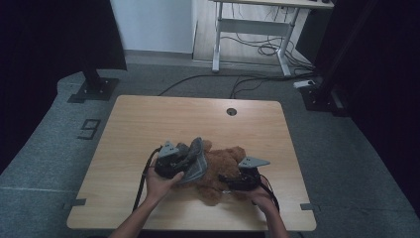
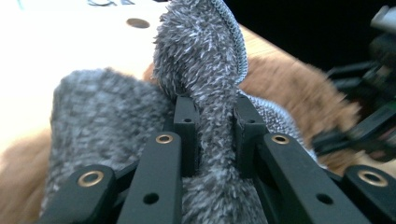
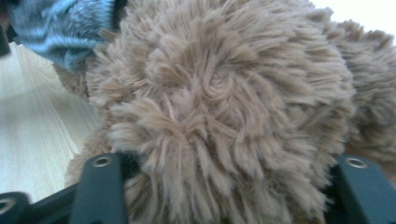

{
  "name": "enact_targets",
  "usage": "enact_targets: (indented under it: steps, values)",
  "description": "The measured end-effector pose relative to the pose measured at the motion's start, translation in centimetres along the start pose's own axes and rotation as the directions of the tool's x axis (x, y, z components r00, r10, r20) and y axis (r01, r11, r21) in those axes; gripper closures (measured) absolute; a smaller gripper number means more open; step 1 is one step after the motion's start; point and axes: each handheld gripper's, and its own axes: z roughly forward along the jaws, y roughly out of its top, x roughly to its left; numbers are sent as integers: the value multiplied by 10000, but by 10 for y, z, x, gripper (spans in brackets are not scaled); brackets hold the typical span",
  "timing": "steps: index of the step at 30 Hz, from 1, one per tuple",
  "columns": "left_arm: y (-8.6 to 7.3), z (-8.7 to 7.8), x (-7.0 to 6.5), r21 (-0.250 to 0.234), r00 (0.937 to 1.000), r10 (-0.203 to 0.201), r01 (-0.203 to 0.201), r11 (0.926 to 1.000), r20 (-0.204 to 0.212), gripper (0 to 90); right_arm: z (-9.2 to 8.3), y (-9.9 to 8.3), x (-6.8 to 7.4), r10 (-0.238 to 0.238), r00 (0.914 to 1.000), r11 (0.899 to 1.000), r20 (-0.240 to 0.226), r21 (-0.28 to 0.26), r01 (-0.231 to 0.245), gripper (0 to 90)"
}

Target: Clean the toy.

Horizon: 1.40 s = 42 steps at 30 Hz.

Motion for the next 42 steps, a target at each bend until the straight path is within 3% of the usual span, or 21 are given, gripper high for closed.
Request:
enact_targets:
  steps: [3,6,9,12,17,19,25,30,35,38,42]
  values:
    - [19,13,-17,90,9988,194,-198,9998,442,754,-1,-5,7,-486,9982,9979,355,-420,501,434]
    - [42,42,-43,427,9951,547,-583,9974,823,752,-2,-8,12,-1008,9922,9928,736,-582,1051,446]
    - [56,67,-60,734,9936,704,-770,9943,881,751,-1,-10,16,-1231,9844,9881,1254,-767,1333,458]
    - [62,85,-63,920,9952,680,-743,9930,705,749,1,-10,17,-1397,9738,9834,1796,-895,1576,471]
    - [60,90,-43,992,9992,58,-98,9950,405,748,6,-11,11,-1450,9543,9761,2612,-1201,1812,479]
    - [55,89,-33,1039,9986,-270,222,9943,449,748,6,-11,10,-1550,9521,9741,2637,-1198,1918,480]
    - [45,78,-19,996,9980,-515,476,9939,361,749,7,-13,15,-2047,9369,9641,2835,-1071,2431,482]
    - [34,52,4,1002,9968,-791,777,9919,97,751,5,-17,19,-2328,9262,9556,2965,-1073,2745,486]
    - [19,14,30,386,9946,-984,996,9943,-329,751,4,-19,21,-2476,9214,9515,2996,-1043,2896,486]
    - [11,-3,50,118,9870,-1558,1563,9876,-404,751,4,-21,22,-2436,9226,9513,2992,-1117,2874,486]
    - [-1,-20,69,23,9796,-1784,1794,9838,-927,750,4,-22,22,-2381,9229,9524,3027,-1136,2829,486]
